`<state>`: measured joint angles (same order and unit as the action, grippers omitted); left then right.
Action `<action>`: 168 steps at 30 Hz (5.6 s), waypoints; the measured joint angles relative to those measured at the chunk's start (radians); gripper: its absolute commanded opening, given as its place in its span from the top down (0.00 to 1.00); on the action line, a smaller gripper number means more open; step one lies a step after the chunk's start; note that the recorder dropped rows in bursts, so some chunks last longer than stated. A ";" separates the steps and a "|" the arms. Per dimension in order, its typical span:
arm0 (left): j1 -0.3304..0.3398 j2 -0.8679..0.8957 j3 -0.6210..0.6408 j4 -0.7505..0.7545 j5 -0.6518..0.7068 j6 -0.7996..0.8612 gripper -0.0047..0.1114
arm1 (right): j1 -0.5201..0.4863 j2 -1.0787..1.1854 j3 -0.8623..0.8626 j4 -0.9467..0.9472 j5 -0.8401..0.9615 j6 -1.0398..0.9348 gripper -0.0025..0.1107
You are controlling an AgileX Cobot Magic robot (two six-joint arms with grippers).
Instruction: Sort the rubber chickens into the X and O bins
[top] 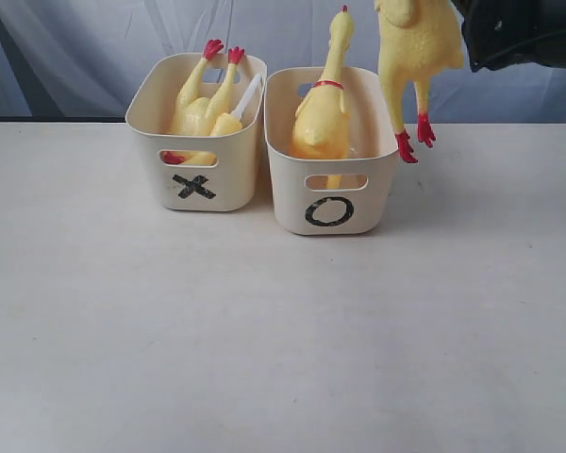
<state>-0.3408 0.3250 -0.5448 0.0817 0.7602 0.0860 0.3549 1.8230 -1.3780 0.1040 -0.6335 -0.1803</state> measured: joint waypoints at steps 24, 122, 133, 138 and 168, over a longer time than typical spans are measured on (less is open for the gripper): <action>0.000 0.000 0.000 -0.006 0.000 0.000 0.96 | 0.000 0.060 -0.075 0.150 -0.081 -0.006 0.99; 0.000 0.000 0.000 -0.006 0.000 0.000 0.96 | -0.072 0.173 -0.051 -0.037 -0.021 0.244 0.99; 0.000 0.000 0.000 -0.006 0.000 0.000 0.96 | -0.070 0.199 -0.081 -0.159 0.055 0.246 0.99; 0.000 0.000 0.000 -0.006 0.000 0.000 0.96 | -0.051 0.202 -0.135 -0.198 0.123 0.246 0.99; 0.000 0.000 0.000 -0.008 0.000 0.000 0.96 | -0.002 0.319 -0.213 -0.130 0.256 0.242 0.27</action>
<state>-0.3408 0.3250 -0.5448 0.0742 0.7602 0.0860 0.3530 2.1415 -1.5912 -0.0260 -0.3779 0.0621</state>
